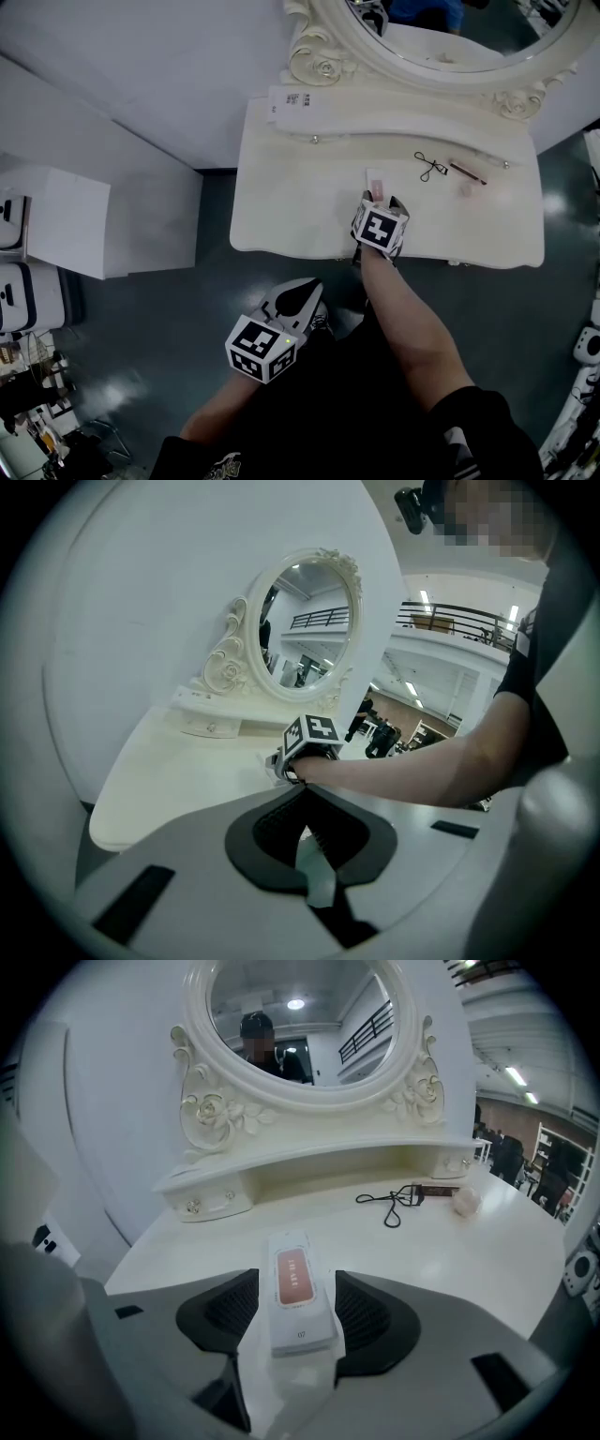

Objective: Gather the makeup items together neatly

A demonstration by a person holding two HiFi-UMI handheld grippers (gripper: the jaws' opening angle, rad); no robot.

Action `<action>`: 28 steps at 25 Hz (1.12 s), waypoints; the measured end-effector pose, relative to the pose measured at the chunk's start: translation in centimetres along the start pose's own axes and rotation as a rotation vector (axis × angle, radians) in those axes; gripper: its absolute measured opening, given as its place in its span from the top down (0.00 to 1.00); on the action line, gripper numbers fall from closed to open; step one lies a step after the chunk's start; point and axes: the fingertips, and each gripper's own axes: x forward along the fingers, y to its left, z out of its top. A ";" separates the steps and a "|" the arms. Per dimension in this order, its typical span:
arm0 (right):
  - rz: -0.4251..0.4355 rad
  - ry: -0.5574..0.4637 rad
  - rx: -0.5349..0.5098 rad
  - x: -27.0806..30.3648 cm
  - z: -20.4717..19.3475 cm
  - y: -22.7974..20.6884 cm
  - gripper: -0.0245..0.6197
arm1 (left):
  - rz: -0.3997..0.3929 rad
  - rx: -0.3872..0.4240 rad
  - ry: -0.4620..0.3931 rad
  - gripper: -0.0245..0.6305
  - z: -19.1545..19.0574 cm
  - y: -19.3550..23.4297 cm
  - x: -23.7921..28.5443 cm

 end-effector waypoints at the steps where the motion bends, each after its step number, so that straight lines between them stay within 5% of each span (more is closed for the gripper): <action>1: 0.009 -0.016 -0.005 -0.4 0.2 0.1 0.57 | -0.004 0.004 -0.001 0.95 0.0 0.0 -0.1; 12: 0.075 -0.138 -0.016 -5.3 2.4 -3.2 0.59 | -0.099 0.053 -0.018 0.95 1.4 -2.7 1.5; 17: 0.084 -0.180 -0.024 -7.0 3.3 -6.4 0.90 | -0.136 0.060 -0.024 0.95 2.1 -4.3 3.1; 28: 0.096 -0.236 -0.099 -8.6 6.1 -12.8 0.92 | -0.190 0.060 -0.032 0.95 3.5 -7.6 7.3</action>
